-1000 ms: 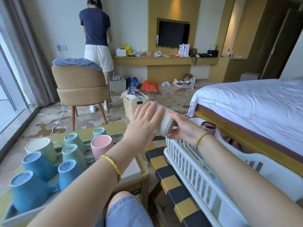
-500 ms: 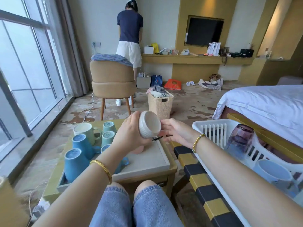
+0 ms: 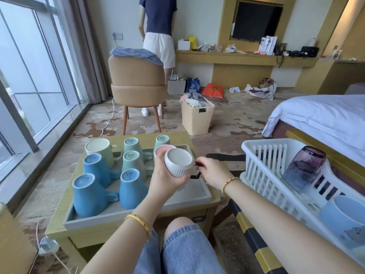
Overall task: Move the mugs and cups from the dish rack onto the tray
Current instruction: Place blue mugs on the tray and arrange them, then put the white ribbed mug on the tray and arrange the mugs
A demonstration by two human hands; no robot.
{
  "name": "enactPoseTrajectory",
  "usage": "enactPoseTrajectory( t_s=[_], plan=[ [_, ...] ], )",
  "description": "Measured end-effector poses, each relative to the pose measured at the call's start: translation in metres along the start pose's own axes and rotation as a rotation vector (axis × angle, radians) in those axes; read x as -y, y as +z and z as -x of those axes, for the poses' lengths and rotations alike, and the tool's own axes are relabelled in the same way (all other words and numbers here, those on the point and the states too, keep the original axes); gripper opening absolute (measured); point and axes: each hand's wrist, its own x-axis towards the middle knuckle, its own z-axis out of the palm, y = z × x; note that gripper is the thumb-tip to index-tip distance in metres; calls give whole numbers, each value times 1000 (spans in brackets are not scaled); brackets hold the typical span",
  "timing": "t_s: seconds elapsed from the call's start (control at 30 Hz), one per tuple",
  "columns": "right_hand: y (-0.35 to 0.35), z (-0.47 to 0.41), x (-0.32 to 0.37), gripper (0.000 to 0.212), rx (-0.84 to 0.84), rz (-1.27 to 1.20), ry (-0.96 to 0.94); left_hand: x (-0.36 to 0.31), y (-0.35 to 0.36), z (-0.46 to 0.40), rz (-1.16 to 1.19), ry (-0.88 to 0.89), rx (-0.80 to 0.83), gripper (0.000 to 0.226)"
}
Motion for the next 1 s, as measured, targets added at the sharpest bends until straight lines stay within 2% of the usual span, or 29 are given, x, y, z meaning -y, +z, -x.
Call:
enactPoseTrajectory(
  t_s=[0.17,0.5,0.63,0.73,0.9,1.0],
  plan=[
    [26,-9,-13,26,-49,41,4,25,11,6,-49,-111,32,99],
    [46,-8,-22,25,27,-31,16,42,4,13,-190,-166,156,93],
    [45,-11,-17,29,41,-39,-4,38,-2,13,-350,-189,209,95],
    [44,-12,-16,30,49,-25,-8,37,-10,10,-490,-124,235,89],
    [47,-11,-17,29,43,-96,72,29,-14,-2,-594,-144,364,91],
    [53,-8,-22,31,49,-187,149,26,-15,-4,-636,-161,376,86]
  ],
)
